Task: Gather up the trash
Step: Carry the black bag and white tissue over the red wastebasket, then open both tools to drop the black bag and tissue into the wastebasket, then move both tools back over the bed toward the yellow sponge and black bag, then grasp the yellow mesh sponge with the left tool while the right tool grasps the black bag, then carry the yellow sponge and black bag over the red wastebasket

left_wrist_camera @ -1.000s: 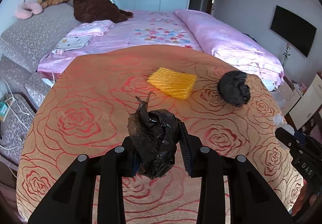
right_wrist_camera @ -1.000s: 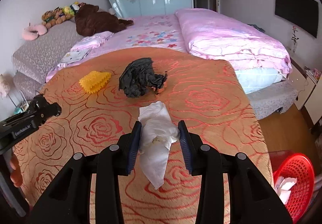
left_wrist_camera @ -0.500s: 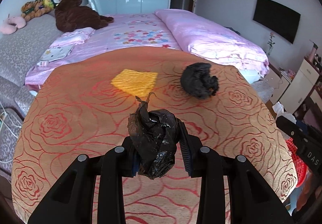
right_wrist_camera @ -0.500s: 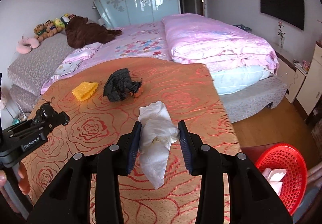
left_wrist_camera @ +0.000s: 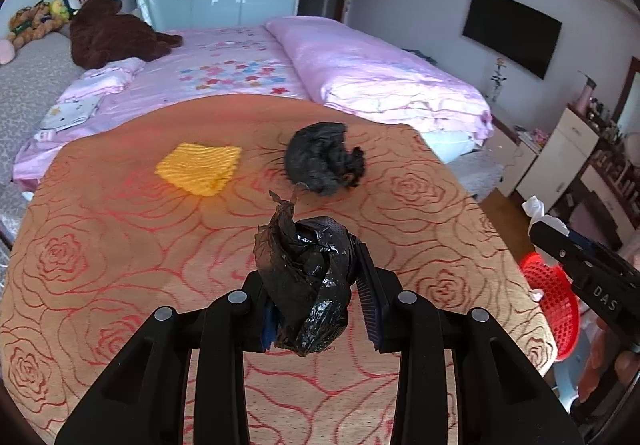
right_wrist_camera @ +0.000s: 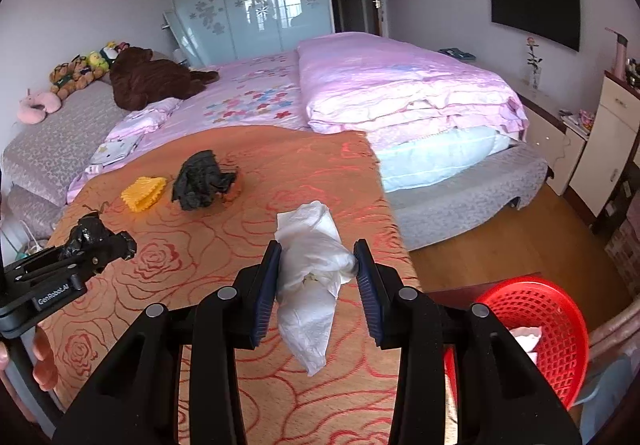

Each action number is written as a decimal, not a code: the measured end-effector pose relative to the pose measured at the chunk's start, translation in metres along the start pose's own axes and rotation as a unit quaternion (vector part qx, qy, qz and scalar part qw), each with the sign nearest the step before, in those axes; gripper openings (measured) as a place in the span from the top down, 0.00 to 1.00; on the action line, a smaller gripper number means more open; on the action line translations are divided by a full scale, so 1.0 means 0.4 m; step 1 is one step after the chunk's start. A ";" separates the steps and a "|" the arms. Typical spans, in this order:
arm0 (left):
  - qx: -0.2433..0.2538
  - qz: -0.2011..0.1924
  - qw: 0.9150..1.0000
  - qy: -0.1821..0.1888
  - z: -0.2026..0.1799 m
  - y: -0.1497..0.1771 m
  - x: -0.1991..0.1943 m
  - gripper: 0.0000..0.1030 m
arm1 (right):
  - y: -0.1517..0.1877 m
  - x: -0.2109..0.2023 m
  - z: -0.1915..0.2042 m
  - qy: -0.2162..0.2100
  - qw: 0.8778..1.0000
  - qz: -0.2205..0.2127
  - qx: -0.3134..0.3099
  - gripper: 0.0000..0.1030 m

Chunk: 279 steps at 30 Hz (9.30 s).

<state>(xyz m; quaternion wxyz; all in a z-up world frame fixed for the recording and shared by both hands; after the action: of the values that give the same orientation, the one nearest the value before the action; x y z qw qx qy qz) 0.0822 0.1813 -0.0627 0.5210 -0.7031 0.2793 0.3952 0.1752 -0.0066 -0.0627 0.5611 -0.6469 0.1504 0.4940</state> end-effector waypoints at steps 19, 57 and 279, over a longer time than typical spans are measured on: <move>0.083 0.008 0.996 0.023 -0.224 -0.014 0.029 0.69 | 0.021 -0.070 -0.186 0.044 0.997 -0.013 0.058 0.64; 0.292 0.088 0.948 0.092 -0.764 0.100 0.219 0.69 | 0.250 -0.090 -0.594 0.113 0.969 0.029 0.220 0.63; 0.046 0.009 0.998 -0.039 -0.049 -0.040 0.014 0.94 | -0.037 -0.056 0.025 0.007 1.000 -0.020 -0.006 0.57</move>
<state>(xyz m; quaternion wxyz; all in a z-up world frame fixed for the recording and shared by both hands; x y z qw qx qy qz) 0.1032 0.1677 -0.0563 0.5596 -0.6600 0.2832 0.4137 0.1713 -0.0011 -0.0348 0.5660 -0.6562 0.1385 0.4795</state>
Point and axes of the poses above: each gripper's, at about its wrist camera, not at the fingertips, and x roughly the way its jaws point, z to its left, y to its underside, the point moved 8 cm from there along x, roughly the way its jaws point, and after that the axes turned 14 degrees about z, right-handed, at the moved point
